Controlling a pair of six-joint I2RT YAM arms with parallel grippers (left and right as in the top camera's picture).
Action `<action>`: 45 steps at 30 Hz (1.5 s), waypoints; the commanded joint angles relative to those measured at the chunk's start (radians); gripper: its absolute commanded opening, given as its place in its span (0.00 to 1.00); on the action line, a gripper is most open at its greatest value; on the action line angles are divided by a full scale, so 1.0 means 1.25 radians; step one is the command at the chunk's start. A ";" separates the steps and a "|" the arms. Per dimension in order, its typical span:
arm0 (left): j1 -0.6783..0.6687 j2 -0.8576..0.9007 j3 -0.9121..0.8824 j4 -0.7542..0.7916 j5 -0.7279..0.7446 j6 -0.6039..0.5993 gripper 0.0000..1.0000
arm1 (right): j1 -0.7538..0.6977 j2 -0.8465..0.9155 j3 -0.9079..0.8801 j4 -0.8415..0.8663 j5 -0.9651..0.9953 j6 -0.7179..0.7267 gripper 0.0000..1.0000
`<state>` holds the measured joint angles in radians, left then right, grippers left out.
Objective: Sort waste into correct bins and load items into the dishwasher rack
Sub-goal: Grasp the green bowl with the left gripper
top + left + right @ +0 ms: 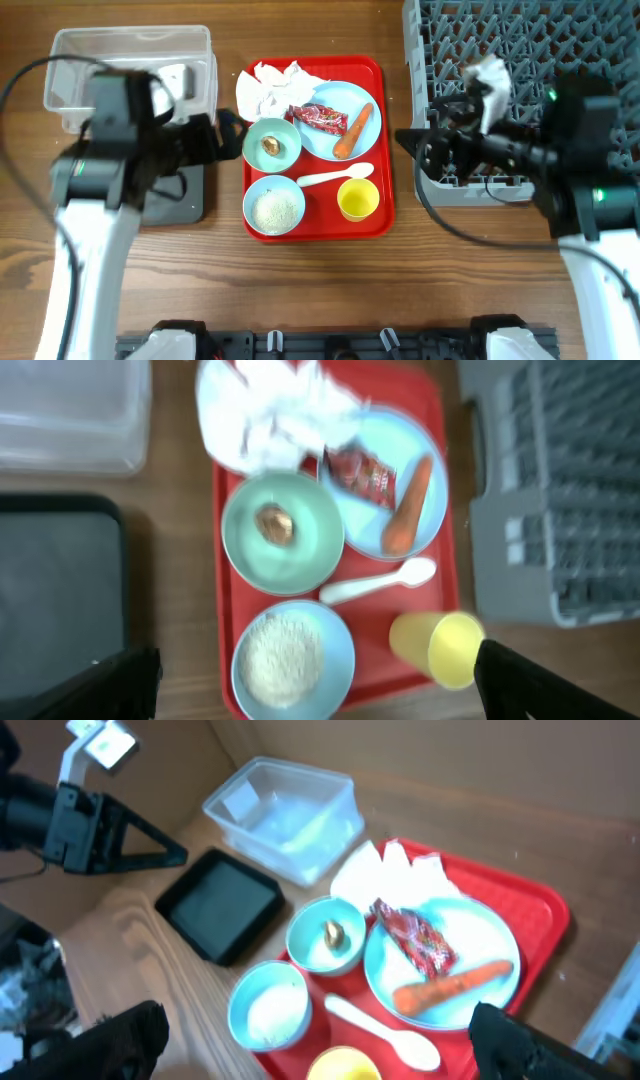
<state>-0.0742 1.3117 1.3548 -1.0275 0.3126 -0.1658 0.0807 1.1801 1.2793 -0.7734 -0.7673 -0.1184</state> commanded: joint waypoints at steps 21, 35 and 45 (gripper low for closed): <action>-0.187 0.399 0.029 0.153 -0.103 -0.072 0.97 | 0.015 0.179 0.035 -0.020 0.095 0.095 0.99; -0.342 0.508 0.029 0.229 -0.329 -0.071 0.82 | 0.015 0.179 0.035 -0.020 0.100 0.096 0.96; -0.352 0.565 0.029 0.275 -0.356 -0.071 0.44 | 0.015 0.179 0.034 -0.023 0.100 0.096 0.91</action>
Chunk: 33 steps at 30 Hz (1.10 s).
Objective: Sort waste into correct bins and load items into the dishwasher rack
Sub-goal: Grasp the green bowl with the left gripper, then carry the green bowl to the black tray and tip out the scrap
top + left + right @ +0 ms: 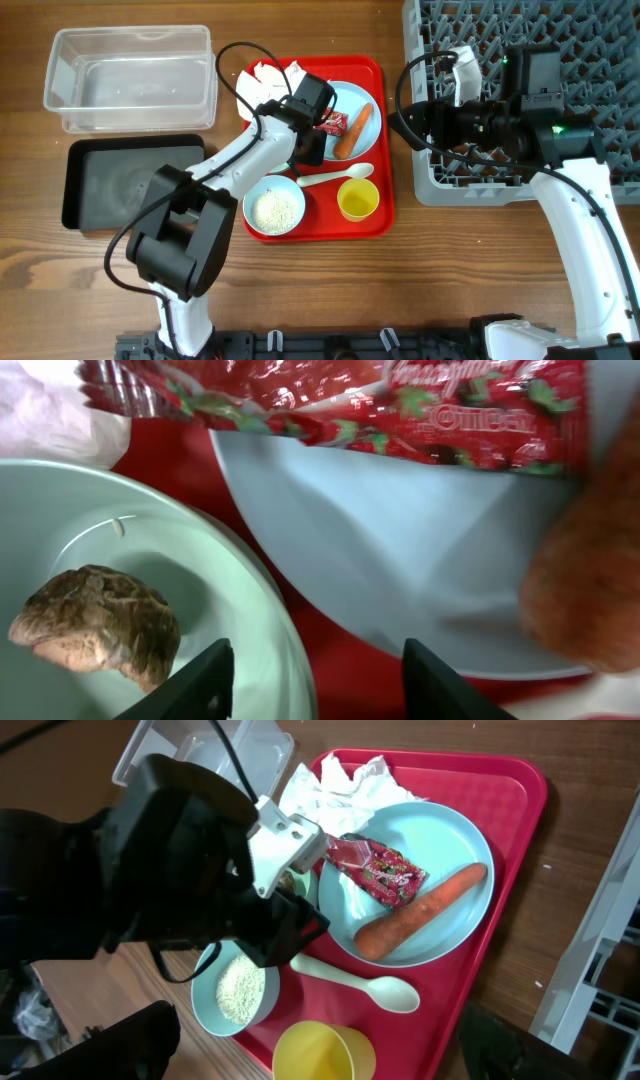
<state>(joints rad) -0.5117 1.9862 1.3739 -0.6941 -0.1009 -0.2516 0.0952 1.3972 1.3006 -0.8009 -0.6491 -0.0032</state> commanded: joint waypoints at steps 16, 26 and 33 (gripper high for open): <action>0.004 -0.032 0.054 -0.082 -0.025 -0.025 0.04 | 0.003 0.005 0.017 -0.001 0.005 0.005 0.88; 0.120 -0.205 0.175 -0.210 0.105 -0.039 0.04 | 0.003 0.005 0.017 -0.001 0.005 0.005 0.88; 0.340 -0.258 0.174 -0.341 0.298 -0.029 0.04 | 0.003 0.005 0.017 -0.004 0.005 0.005 0.88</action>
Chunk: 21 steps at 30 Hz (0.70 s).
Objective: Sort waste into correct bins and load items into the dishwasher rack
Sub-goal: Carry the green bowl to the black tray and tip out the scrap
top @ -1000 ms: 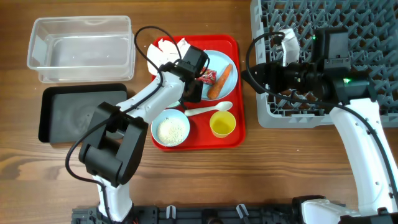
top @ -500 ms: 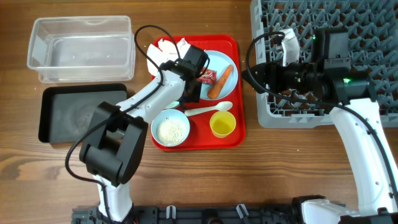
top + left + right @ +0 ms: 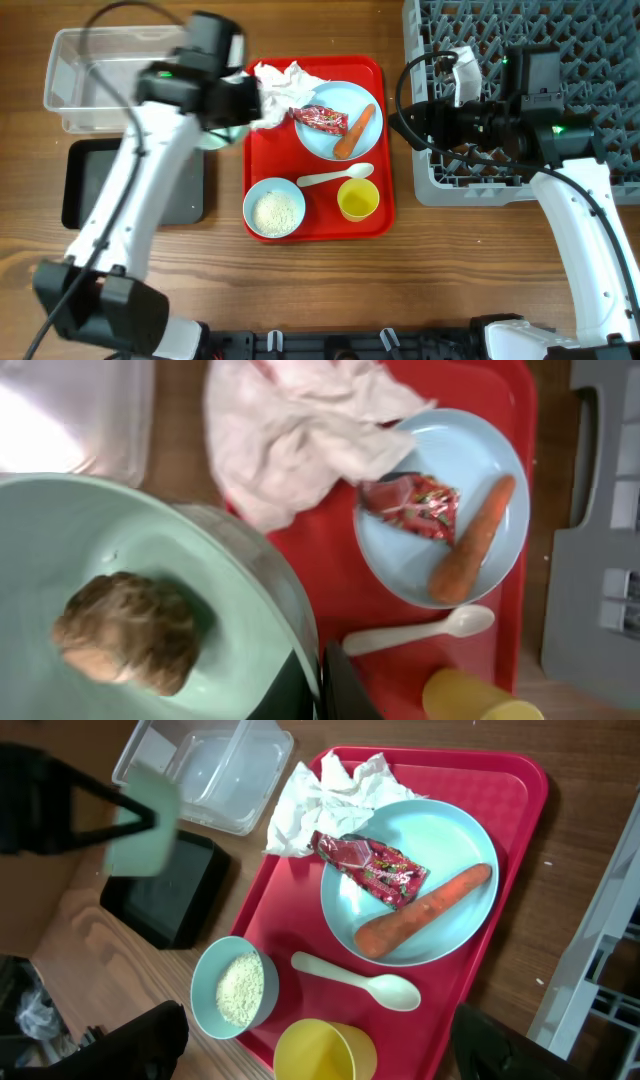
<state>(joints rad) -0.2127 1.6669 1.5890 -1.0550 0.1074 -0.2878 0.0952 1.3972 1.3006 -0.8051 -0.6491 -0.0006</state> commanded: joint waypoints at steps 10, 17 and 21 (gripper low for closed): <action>0.392 0.000 -0.051 -0.184 0.472 0.287 0.04 | 0.003 0.005 0.017 0.009 0.005 0.002 0.88; 0.524 0.004 -0.186 -0.128 0.686 0.391 0.04 | 0.003 0.005 0.017 -0.014 0.027 0.002 0.88; 0.614 0.004 -0.261 -0.085 0.811 0.436 0.04 | 0.003 0.005 0.017 -0.024 0.059 0.003 0.88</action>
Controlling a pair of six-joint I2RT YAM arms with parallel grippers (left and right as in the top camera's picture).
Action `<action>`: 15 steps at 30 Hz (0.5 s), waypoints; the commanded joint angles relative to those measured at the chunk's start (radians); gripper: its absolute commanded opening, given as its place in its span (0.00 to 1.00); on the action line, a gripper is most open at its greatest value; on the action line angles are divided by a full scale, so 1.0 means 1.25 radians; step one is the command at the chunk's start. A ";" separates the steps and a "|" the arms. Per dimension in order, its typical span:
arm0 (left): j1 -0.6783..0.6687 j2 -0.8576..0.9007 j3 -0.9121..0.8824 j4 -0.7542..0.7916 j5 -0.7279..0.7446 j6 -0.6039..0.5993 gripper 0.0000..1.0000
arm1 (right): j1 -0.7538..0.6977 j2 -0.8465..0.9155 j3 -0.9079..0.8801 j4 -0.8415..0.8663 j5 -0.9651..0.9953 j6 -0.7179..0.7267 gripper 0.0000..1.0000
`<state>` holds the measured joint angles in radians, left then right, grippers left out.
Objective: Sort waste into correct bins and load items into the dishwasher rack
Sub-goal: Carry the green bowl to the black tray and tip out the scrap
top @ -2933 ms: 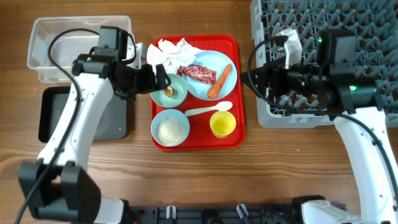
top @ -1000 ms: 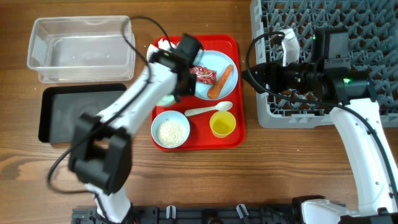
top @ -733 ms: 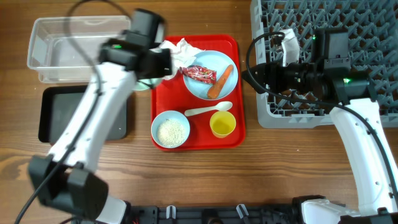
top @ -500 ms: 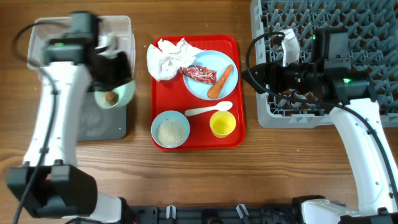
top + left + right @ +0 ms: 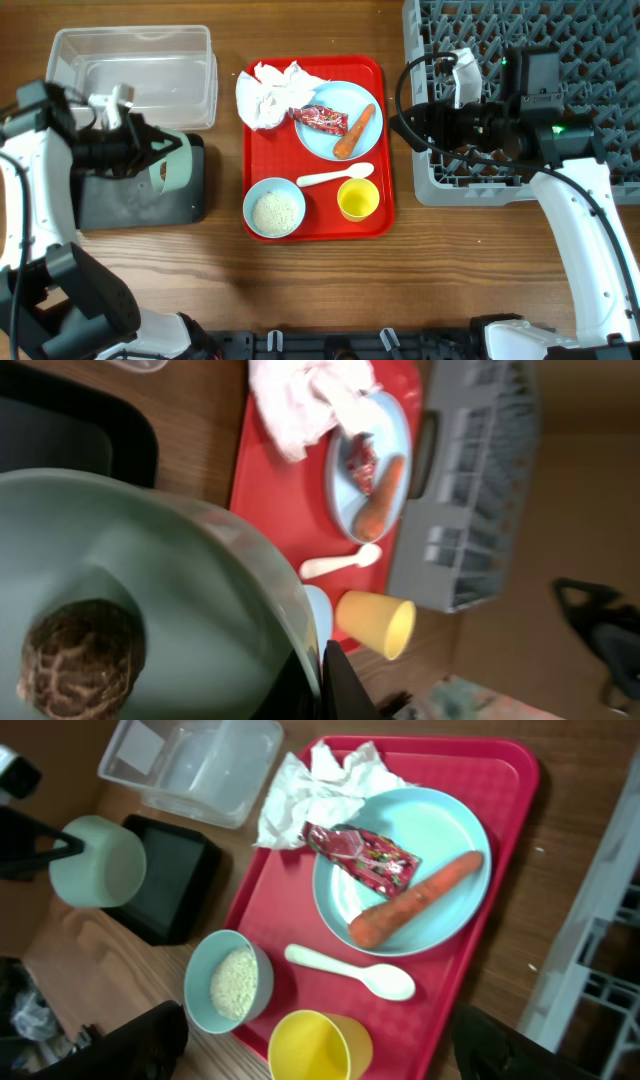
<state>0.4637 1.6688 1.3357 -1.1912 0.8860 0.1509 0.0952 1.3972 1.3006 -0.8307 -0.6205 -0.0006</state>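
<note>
My left gripper (image 5: pixel 150 157) is shut on the rim of a pale green bowl (image 5: pixel 172 165), which it holds tipped on its side over the black bin (image 5: pixel 130 205). In the left wrist view a brown lump of food (image 5: pixel 75 660) still lies inside the bowl (image 5: pixel 150 580). On the red tray (image 5: pixel 380 215) are a crumpled napkin (image 5: pixel 265 85), a blue plate (image 5: pixel 322 142) with a red wrapper (image 5: pixel 320 120) and a carrot (image 5: pixel 353 132), a white spoon (image 5: pixel 335 177), a yellow cup (image 5: pixel 358 199) and a bowl of rice (image 5: pixel 274 207). My right gripper (image 5: pixel 408 130) hangs open between tray and rack.
A clear plastic bin (image 5: pixel 135 75) stands behind the black bin at the far left. The grey dishwasher rack (image 5: pixel 530 60) fills the far right, with my right arm lying across its front part. Bare wooden table runs along the front.
My left gripper has moved with the green bowl from beside the clear bin to a place over the black bin, and the bowl is now tipped on its side. The right arm has stayed put.
Both grippers were open and the green bowl with the brown lump stood on the red tray. Then my left gripper was open at that bowl's rim. Then it held the bowl off the tray near the clear bin, and now over the black bin.
</note>
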 commanded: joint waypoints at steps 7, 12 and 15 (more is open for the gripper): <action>0.210 0.036 -0.113 0.054 0.417 0.086 0.04 | 0.003 0.005 0.017 -0.003 0.036 0.003 0.88; 0.248 0.090 -0.113 0.080 0.525 0.085 0.04 | 0.003 0.005 0.017 -0.004 0.036 0.003 0.88; 0.249 0.122 -0.113 0.095 0.542 0.086 0.04 | 0.003 0.005 0.017 -0.007 0.036 0.004 0.88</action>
<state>0.7692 1.7748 1.2034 -1.0840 1.4380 0.2317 0.0952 1.3972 1.3006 -0.8341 -0.5892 -0.0006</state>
